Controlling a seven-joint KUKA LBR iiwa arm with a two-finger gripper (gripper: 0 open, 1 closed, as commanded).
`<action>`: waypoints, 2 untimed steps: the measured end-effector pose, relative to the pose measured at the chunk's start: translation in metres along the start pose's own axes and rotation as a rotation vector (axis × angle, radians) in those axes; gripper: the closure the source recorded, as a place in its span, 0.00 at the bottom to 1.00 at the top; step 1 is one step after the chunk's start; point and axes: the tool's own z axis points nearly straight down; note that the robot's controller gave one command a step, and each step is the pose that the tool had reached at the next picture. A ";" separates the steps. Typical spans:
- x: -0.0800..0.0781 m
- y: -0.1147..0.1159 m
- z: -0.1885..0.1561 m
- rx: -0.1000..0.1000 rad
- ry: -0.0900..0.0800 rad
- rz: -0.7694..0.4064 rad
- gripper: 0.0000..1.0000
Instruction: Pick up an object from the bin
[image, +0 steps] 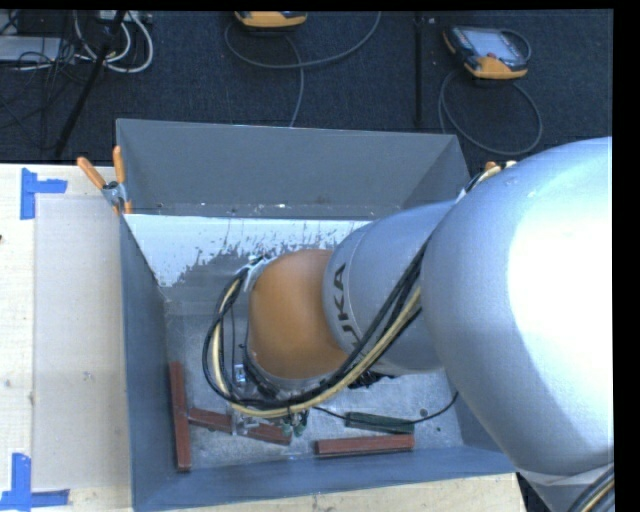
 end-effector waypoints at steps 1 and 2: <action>0.008 -0.002 -0.033 0.003 0.000 0.015 1.00; -0.002 0.005 -0.068 0.002 -0.004 0.044 0.00</action>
Offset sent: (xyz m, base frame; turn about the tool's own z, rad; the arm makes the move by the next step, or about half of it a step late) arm 0.0017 0.0052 0.0690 0.0447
